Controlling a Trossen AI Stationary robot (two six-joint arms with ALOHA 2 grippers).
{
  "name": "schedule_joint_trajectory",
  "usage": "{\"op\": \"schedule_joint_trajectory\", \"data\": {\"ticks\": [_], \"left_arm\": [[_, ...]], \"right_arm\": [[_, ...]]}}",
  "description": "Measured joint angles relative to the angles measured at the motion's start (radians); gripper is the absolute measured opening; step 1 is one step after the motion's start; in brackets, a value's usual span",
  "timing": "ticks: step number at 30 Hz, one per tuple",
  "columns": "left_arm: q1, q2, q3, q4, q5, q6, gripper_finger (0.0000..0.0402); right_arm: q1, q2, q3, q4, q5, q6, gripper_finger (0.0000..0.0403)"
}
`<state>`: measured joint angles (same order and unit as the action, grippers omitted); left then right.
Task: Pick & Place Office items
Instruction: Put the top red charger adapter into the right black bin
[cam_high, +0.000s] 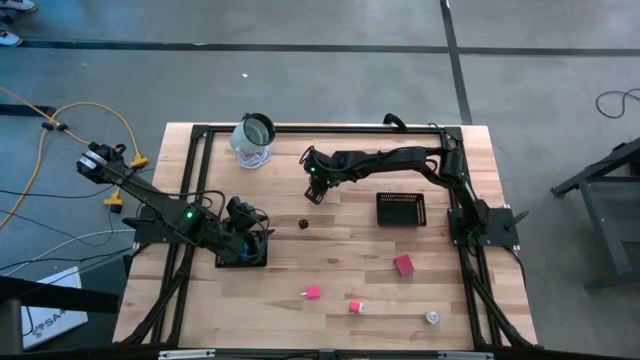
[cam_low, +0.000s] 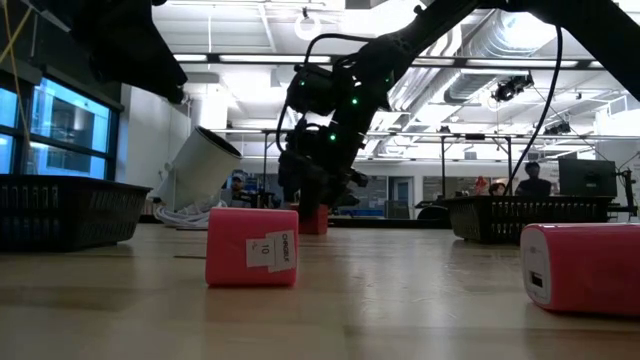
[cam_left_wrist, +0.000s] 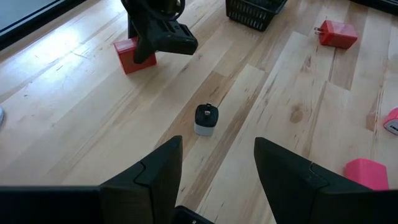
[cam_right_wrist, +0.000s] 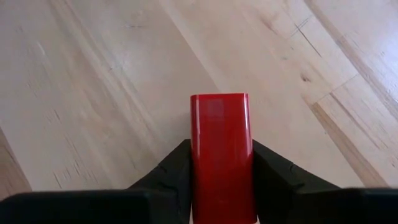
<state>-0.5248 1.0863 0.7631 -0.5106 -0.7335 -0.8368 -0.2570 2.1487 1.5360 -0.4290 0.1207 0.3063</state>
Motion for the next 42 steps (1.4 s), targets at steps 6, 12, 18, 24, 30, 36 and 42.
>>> {"op": "schedule_joint_trajectory", "data": {"ticks": [6,12,18,24,30,36,42], "left_arm": [[0.0,0.0,0.0,0.0,0.0,0.0,0.0194],[0.0,0.0,0.0,0.0,0.0,0.0,0.0194],[0.0,-0.001,0.0,0.004,0.0,0.0,0.0194],[0.0,-0.001,0.0,0.018,0.0,0.0,0.0194],[0.0,-0.001,0.0,0.038,-0.001,0.0,0.0194],[0.0,0.0,0.0,0.05,0.0,0.0,0.0194],[0.0,0.0,0.0,0.054,-0.001,0.0,0.0194]], "right_arm": [[0.007,-0.011,0.0,-0.009,0.004,-0.016,0.0118],[0.018,-0.068,0.001,-0.059,0.03,-0.02,0.0109],[0.041,-0.133,0.0,-0.132,0.083,-0.017,0.0118],[0.057,-0.209,0.001,-0.206,0.092,0.022,0.0109],[0.084,-0.273,0.0,-0.3,0.154,0.061,0.0118],[0.123,-0.325,0.0,-0.42,0.227,0.139,0.011],[0.149,-0.414,-0.089,-0.451,0.25,0.223,0.0115]]}}
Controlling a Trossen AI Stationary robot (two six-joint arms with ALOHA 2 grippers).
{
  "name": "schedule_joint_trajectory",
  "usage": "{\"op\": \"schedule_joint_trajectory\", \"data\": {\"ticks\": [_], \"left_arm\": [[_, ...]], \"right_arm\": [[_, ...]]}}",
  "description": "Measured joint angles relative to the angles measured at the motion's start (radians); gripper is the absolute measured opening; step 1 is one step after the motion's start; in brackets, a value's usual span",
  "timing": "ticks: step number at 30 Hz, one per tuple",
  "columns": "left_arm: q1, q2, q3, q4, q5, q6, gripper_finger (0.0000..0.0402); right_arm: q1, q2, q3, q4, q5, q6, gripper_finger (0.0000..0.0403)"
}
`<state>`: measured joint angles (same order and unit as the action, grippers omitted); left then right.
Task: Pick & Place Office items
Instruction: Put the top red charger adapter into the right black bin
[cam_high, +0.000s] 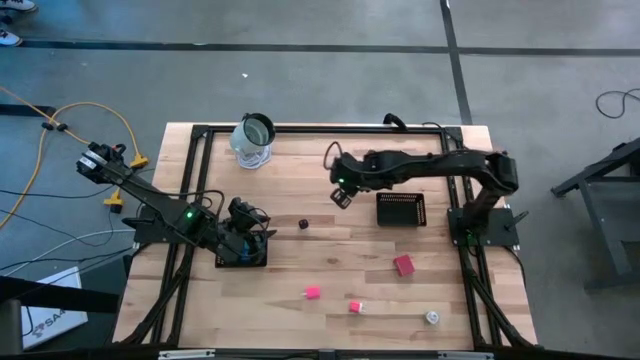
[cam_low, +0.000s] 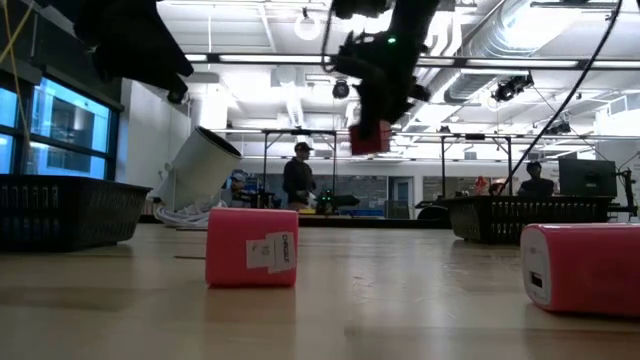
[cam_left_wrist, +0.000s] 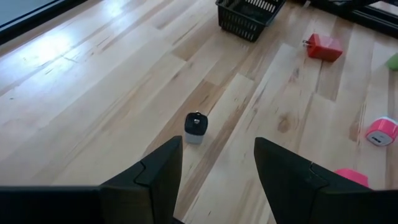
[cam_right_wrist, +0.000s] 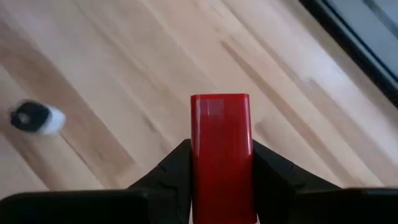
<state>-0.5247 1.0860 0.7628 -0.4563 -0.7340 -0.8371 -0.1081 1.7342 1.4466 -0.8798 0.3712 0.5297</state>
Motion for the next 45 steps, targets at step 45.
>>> {"op": "schedule_joint_trajectory", "data": {"ticks": [45], "left_arm": [[0.0,0.0,0.0,0.046,0.001,0.0,0.0194]], "right_arm": [[0.235,-0.432,-0.793,0.274,0.098,0.563,0.0136]]}}
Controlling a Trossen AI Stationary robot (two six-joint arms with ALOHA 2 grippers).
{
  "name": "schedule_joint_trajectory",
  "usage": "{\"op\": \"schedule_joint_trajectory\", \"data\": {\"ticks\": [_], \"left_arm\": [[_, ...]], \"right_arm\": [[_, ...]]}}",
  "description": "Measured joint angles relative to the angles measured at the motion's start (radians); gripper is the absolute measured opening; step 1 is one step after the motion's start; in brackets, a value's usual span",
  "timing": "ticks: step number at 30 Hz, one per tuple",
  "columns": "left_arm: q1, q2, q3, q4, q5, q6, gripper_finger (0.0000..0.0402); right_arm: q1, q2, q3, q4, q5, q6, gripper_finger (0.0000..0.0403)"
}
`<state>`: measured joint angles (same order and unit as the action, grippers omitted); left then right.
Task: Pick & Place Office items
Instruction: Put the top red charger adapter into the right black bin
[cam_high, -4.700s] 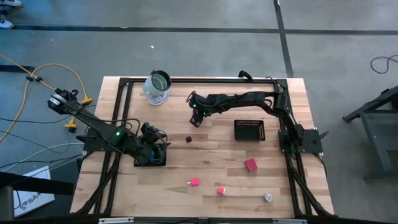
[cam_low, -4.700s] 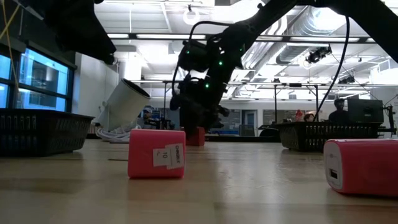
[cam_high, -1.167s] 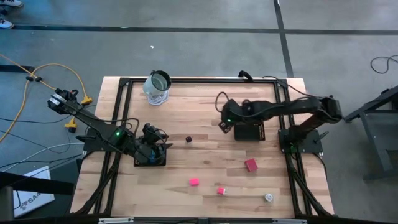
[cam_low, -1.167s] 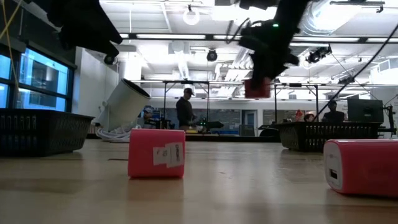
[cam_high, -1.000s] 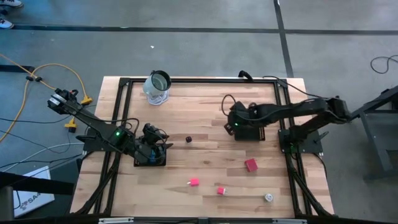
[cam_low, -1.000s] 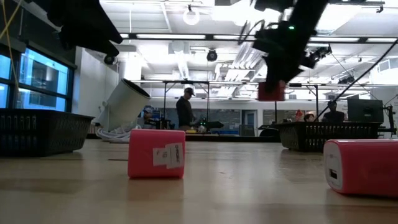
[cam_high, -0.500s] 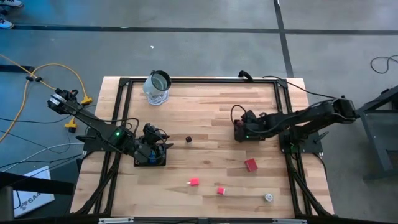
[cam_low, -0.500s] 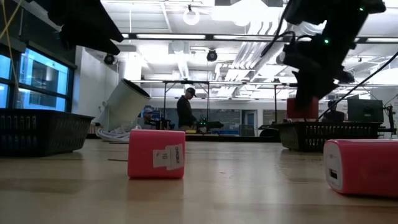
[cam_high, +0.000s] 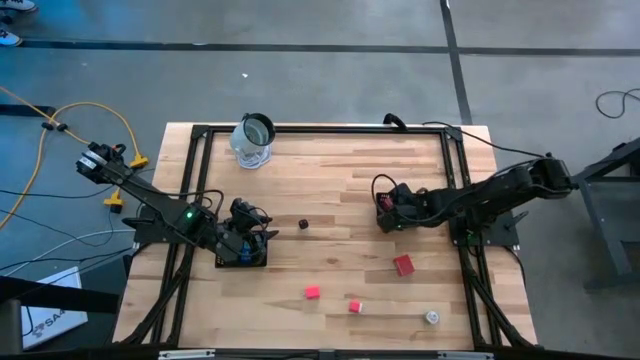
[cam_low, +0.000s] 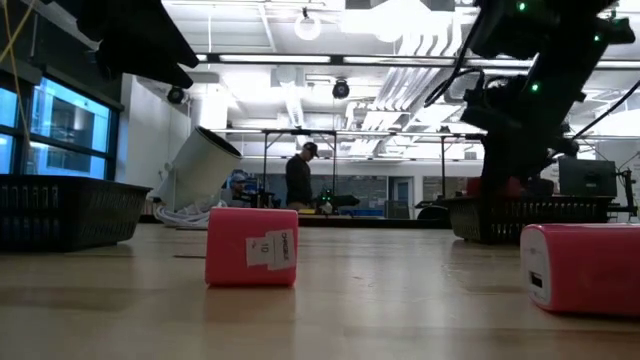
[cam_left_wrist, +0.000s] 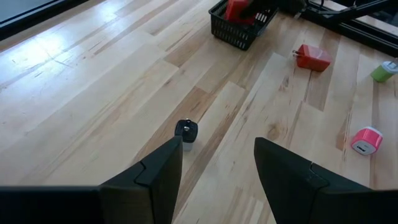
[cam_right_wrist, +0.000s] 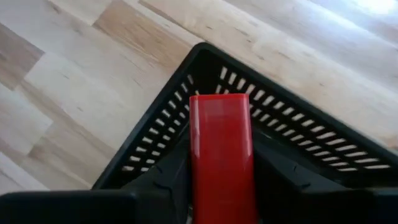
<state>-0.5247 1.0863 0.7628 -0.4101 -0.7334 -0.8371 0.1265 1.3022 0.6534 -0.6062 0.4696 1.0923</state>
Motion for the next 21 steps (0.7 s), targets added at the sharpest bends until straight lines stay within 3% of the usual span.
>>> {"op": "schedule_joint_trajectory", "data": {"ticks": [4,12,21], "left_arm": [[0.0,0.0,0.0,0.0,0.0,0.0,0.0194],[0.0,0.0,0.0,0.001,0.0,0.0,0.0194],[0.0,0.0,0.0,0.003,0.0,0.0,0.0194]], "right_arm": [[-0.003,0.022,-0.015,0.027,0.003,0.012,0.0137],[-0.013,0.045,-0.021,0.066,0.021,0.007,0.0095],[-0.016,0.045,-0.021,0.069,0.011,0.004,0.0106]]}}
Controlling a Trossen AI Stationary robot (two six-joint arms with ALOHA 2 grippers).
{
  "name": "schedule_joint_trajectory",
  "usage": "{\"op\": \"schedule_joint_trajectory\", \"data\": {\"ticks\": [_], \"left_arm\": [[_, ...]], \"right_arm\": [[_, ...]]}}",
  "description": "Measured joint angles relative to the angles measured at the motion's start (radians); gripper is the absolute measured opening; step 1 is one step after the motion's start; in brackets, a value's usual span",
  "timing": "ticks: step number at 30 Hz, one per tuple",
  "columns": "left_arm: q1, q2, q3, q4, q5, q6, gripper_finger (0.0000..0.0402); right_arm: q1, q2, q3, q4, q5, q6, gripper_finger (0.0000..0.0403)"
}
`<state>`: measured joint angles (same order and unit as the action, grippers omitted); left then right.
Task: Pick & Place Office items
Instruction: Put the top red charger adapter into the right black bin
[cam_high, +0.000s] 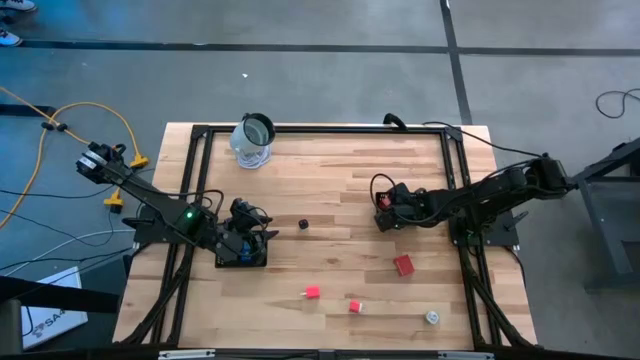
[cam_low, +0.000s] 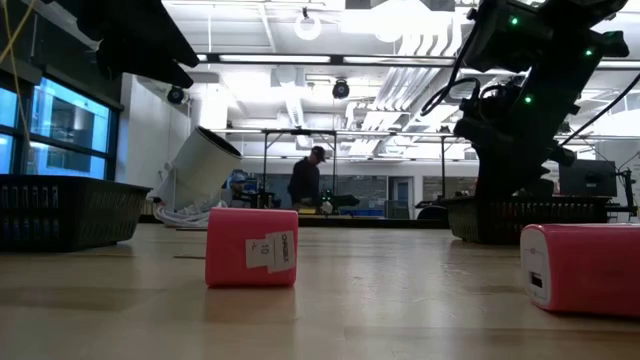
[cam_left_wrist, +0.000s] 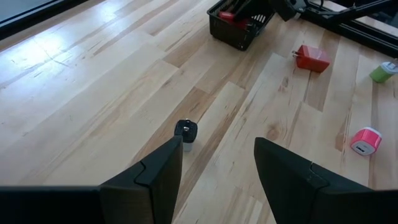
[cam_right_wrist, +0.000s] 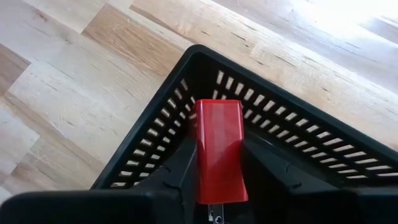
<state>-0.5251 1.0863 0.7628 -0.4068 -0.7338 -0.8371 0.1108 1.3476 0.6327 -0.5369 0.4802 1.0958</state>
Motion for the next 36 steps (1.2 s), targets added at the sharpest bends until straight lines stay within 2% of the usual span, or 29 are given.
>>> {"op": "schedule_joint_trajectory", "data": {"ticks": [21,36], "left_arm": [[0.0,0.0,0.0,0.0,0.0,0.0,0.0194],[0.0,0.0,0.0,0.0,0.0,0.0,0.0194]], "right_arm": [[0.0,0.003,-0.002,0.022,-0.013,-0.031,0.015],[0.0,-0.062,-0.002,0.008,-0.007,-0.054,0.0153]]}}
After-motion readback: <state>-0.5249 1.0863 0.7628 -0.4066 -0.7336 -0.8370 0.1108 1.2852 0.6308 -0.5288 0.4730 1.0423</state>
